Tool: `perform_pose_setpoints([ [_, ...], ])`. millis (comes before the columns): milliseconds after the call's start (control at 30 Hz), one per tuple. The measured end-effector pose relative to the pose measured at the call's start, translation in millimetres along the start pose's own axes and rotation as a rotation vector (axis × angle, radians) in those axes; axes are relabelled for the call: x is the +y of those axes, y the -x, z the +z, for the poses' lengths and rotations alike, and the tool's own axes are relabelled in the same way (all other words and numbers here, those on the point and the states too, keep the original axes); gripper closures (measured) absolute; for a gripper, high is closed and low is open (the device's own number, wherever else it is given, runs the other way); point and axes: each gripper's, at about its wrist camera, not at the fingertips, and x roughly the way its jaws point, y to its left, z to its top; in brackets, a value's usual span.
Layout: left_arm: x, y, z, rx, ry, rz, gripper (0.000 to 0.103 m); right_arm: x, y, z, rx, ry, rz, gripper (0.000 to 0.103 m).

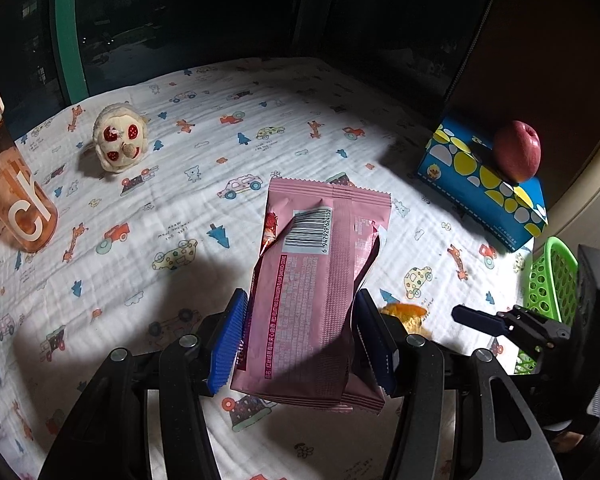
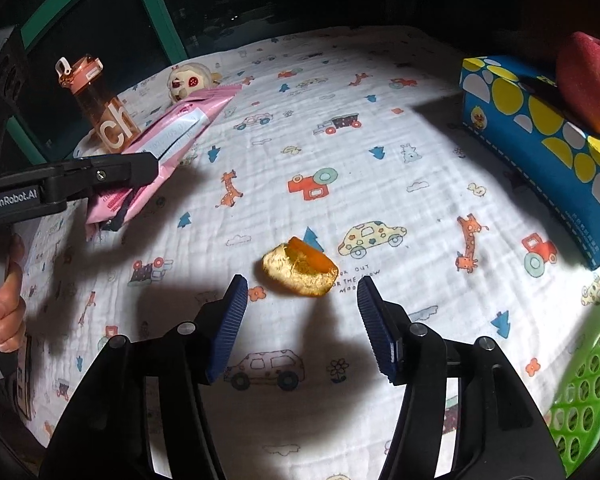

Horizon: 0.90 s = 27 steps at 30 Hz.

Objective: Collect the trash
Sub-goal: 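Grasp the orange-topped bread piece with the right gripper and lift it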

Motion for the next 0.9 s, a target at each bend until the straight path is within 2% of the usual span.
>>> perform_pose_setpoints([
  [267, 12.2, -7.8, -1.1, 0.012, 0.016, -0.003, 0.049, 2.5, -29.5, 0.9, 0.05, -0.001, -0.003, 0.046],
  [433, 17.5, -15.8, -2.9, 0.025, 0.03, -0.007, 0.049, 8.4, -34.0, 3.1, 0.043, 0.029, -0.03, 0.045],
  [633, 20.1, -17.9, -3.6, 0.025, 0.036, -0.007, 0.049, 19.2, -36.1, -0.6, 0.043, 0.114, -0.109, 0.055],
  [767, 16.6, -15.4, -5.0, 0.023, 0.032, -0.01, 0.049, 19.7, -31.7, -1.8, 0.032, 0.112, -0.104, 0.061],
  [900, 9.6, -9.3, -5.5, 0.014, 0.025, -0.014, 0.049, 20.1, -18.8, -2.4, 0.013, 0.107, -0.099, 0.063],
])
